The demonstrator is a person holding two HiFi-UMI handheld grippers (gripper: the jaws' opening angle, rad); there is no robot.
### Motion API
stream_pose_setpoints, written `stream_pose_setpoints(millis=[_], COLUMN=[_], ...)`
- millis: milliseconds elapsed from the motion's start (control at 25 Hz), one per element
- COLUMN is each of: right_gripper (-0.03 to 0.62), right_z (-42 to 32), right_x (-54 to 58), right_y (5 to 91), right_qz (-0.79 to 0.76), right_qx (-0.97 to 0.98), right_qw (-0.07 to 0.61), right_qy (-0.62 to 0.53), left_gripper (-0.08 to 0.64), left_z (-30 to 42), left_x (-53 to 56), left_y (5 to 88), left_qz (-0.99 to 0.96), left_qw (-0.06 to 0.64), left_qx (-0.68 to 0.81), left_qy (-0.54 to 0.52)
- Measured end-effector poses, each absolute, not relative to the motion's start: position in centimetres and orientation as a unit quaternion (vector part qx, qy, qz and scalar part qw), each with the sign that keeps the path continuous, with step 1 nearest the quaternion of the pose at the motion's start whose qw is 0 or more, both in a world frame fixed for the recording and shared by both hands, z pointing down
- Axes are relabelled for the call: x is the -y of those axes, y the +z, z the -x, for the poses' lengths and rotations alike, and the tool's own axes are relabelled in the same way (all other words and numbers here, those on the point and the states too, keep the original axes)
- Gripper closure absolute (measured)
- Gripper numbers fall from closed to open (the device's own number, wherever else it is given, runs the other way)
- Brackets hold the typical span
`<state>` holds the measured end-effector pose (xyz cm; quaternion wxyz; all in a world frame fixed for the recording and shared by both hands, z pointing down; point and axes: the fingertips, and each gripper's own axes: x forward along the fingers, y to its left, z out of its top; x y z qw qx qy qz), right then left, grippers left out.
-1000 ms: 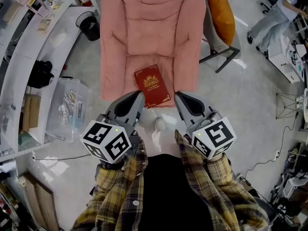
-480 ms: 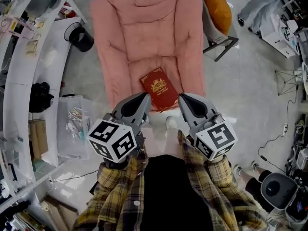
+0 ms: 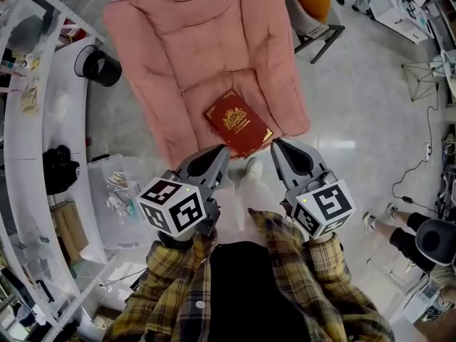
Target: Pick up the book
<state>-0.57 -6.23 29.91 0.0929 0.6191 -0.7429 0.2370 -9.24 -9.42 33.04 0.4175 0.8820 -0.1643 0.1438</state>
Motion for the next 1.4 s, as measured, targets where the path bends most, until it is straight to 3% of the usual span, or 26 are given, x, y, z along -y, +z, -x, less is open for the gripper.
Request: stream_pose_setpoints(millis=[520,680,1400], right_gripper=[0.575,0.575,0.575], right_z=[-2.8,-3.9,-4.6], right_x=[5.5,5.5,6.3], right_y=[38.7,41.7,51.8], right_qz=[-0.597,-0.593,-0.569], right_qx=[0.728,0.723,0.718], right_qw=[0.105,0.107,0.121], right_qy=[0.319,0.338,0.381], left_gripper=[0.554,0.550,0.347], left_z=[5.9,5.1,6.0], left_x=[8.8,8.8,4.3], left_y=[46.5,51.1,68.4], left_qz=[-0.789,-0.770,-0.701], left_qw=[0.559,0.575,0.630], left_qx=[0.188,0.199,0.186], left_qy=[0.171,0.191,0.278])
